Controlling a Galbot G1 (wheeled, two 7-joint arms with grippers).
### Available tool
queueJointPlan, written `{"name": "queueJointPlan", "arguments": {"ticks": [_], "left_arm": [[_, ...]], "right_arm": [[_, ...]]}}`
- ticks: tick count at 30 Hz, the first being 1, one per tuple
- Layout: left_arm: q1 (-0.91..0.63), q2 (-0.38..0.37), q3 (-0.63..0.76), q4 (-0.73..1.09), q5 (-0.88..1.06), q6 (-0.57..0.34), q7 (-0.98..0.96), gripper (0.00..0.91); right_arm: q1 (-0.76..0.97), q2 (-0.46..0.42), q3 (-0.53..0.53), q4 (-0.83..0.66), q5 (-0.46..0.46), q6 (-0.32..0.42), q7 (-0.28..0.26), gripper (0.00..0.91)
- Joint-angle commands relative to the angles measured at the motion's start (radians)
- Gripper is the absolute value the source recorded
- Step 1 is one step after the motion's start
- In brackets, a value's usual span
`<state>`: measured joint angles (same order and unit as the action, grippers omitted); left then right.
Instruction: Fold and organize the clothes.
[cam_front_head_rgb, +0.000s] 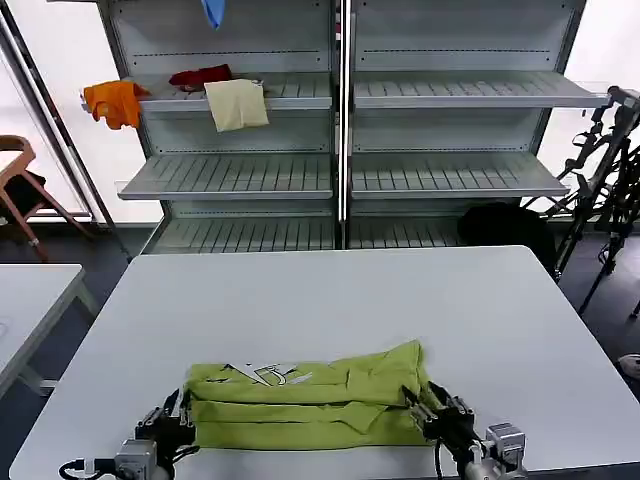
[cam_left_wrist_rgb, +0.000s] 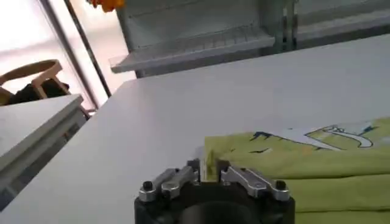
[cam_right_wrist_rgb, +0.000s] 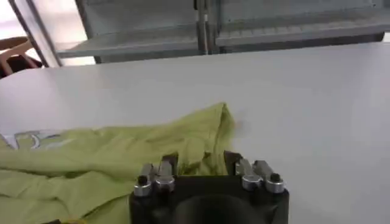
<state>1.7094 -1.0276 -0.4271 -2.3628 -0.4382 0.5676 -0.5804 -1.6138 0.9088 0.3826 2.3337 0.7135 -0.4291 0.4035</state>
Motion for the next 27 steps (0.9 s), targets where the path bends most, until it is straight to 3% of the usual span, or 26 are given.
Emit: {"name": "queueJointPlan", "arguments": {"ticks": [1, 5, 9, 14, 17, 21, 27], "left_arm": [[0.043, 0.002, -0.009, -0.048, 0.016, 0.008, -0.007, 0.907], [0.059, -0.013, -0.010, -0.083, -0.009, 0.002, -0.016, 0.907], [0.011, -0.061, 0.017, -0.045, -0.101, -0.030, -0.043, 0.907], [-0.029, -0.142, 0.036, 0.011, -0.114, -0.144, -0.031, 0.907], [-0.026, -0.152, 0.035, 0.037, -0.113, -0.217, 0.002, 0.907], [-0.012, -0.149, 0.031, 0.070, -0.109, -0.295, 0.030, 0.907], [-0.020, -0.159, 0.026, 0.117, -0.103, -0.382, 0.039, 0.907]], "right_arm": [[-0.039, 0.002, 0.035, 0.041, -0.088, 0.069, 0.068, 0.907], [-0.078, 0.004, 0.051, 0.045, -0.191, 0.146, 0.050, 0.907], [-0.105, 0.006, 0.065, 0.034, -0.236, 0.208, 0.023, 0.907], [-0.126, 0.005, 0.086, -0.021, -0.286, 0.376, -0.037, 0.907], [-0.130, 0.002, 0.102, -0.061, -0.287, 0.500, -0.077, 0.907], [-0.153, 0.003, 0.156, -0.126, -0.283, 0.611, -0.143, 0.907], [-0.183, -0.006, 0.211, -0.188, -0.264, 0.707, -0.193, 0.907]]}}
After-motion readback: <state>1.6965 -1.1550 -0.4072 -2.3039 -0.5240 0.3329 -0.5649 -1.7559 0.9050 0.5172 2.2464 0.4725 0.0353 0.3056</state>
